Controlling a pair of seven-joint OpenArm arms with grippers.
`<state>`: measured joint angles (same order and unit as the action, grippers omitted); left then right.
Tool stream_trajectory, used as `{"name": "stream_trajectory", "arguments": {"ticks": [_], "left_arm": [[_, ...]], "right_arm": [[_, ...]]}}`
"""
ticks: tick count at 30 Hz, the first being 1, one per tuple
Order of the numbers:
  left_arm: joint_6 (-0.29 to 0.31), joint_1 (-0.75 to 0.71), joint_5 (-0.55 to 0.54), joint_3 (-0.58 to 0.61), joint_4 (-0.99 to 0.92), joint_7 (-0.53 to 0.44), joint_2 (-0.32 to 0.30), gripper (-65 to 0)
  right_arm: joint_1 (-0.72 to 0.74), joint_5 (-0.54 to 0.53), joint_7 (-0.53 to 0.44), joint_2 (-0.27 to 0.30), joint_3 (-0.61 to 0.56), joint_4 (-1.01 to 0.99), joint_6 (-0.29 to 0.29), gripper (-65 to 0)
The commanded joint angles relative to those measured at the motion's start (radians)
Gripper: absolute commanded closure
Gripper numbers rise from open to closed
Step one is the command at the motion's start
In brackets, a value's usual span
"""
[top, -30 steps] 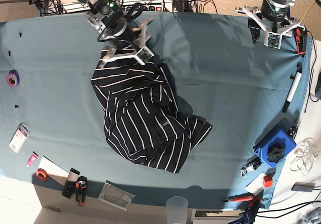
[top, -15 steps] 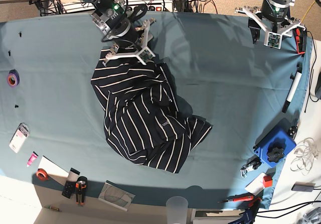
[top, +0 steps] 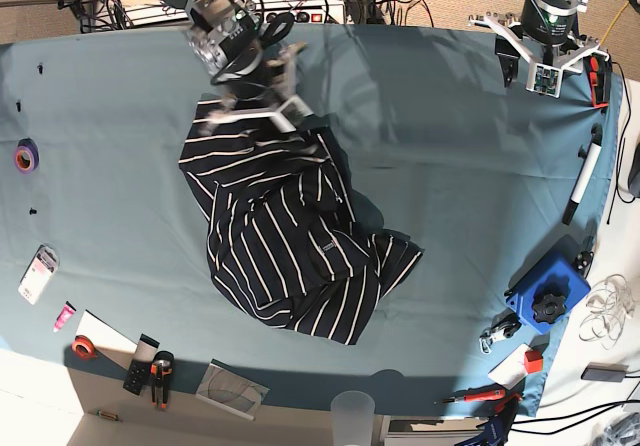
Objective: Layout the t-shirt on the table in an organized manner, then fold the t-shirt properly
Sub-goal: 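Drag the held shirt edge with the right gripper to spread it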
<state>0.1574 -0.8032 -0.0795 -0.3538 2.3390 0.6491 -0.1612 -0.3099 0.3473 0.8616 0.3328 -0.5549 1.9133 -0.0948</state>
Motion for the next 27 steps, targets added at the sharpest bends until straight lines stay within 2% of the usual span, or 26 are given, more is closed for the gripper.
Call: {"name": "stream_trajectory", "arguments": {"ticks": [1,5,10,18,23,27], "left_arm": [[-0.004,-0.008,-0.003,-0.003,0.017,-0.022,-0.005,-29.0],[-0.004,-0.008,-0.003,-0.003,0.017,-0.022,-0.005,-29.0],[-0.004,-0.008,-0.003,-0.003,0.017,-0.022,-0.005,-29.0],[-0.004,-0.008,-0.003,-0.003,0.017,-0.022,-0.005,-29.0],[-0.004,-0.008,-0.003,-0.003,0.017,-0.022,-0.005,-29.0],[-0.003,-0.008,-0.007,-0.003,0.017,-0.024,-0.005,-29.0]], "right_arm": [[0.003,0.006,0.037,0.01,0.005,0.003,-0.001,-5.3],[0.013,0.021,0.039,0.011,0.007,0.003,0.002,0.0],[0.014,0.116,0.025,0.011,0.007,0.014,0.014,0.0],[0.027,0.125,-0.013,0.013,0.013,0.236,0.069,0.0],[0.061,0.107,-0.02,0.008,0.147,0.278,0.079,0.0],[0.064,0.005,-0.049,0.008,0.347,0.278,0.086,0.0]]}}
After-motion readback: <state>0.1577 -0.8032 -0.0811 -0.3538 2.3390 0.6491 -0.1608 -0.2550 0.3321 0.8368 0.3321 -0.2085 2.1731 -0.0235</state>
